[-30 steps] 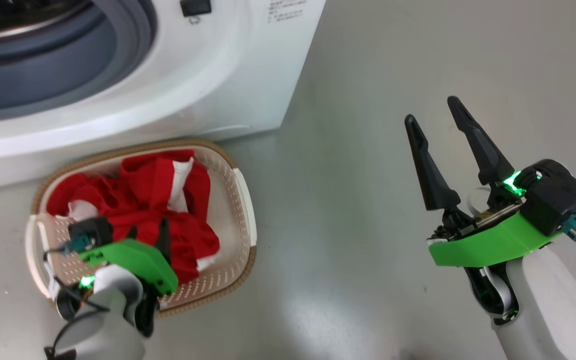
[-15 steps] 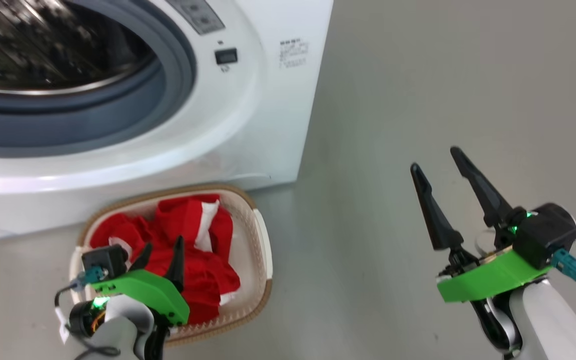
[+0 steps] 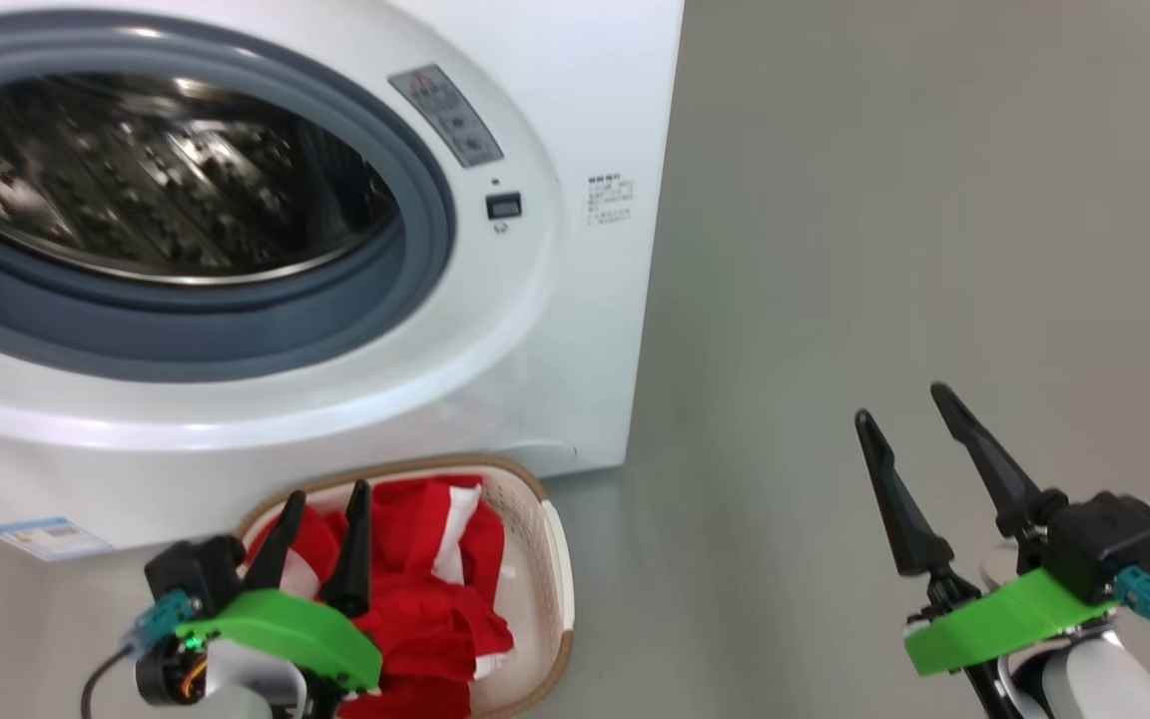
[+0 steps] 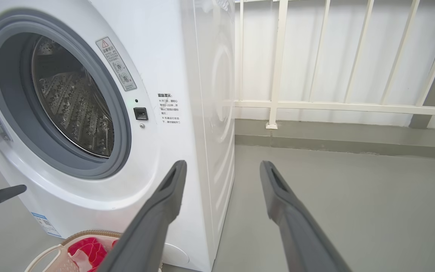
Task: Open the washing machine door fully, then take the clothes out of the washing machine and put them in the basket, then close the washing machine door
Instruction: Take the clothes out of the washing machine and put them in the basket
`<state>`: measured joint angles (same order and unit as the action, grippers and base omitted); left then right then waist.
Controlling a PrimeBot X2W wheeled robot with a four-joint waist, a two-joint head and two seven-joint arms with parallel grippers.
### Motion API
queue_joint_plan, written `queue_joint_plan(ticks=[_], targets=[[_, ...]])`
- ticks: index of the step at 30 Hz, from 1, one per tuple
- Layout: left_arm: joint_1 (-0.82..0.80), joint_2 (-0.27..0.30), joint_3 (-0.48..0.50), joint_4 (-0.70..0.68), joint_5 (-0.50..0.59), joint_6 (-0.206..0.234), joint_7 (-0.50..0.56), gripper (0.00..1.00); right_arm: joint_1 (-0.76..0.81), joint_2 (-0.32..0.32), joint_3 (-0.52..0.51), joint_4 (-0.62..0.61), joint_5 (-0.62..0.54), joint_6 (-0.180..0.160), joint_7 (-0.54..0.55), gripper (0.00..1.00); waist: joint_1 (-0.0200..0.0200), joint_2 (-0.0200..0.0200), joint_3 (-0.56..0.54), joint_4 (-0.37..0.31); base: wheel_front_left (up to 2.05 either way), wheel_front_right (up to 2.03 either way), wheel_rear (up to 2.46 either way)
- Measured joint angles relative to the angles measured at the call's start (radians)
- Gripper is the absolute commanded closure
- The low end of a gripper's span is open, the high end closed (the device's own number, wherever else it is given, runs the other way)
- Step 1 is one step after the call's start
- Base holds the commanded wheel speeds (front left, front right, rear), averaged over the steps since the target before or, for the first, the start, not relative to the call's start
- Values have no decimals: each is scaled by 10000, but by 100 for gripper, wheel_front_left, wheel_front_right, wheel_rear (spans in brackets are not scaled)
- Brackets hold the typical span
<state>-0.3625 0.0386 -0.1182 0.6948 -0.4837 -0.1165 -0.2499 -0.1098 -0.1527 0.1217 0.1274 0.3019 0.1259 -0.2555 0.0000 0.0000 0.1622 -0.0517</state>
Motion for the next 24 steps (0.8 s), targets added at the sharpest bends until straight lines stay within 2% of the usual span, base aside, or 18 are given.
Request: queue_joint_plan(ticks=[17,24], targets=[[2625,17,1116,-3603,1141,-75,-27,0,1285,121,-660,46,-209,0,2,0,1,0,-1720,260,0,0,0],[3305,31,1350,-4236,1517,-75,-27,0,1600,194,-892,-61,-232,0,2,0,0,0,-2053,400,0,0,0]])
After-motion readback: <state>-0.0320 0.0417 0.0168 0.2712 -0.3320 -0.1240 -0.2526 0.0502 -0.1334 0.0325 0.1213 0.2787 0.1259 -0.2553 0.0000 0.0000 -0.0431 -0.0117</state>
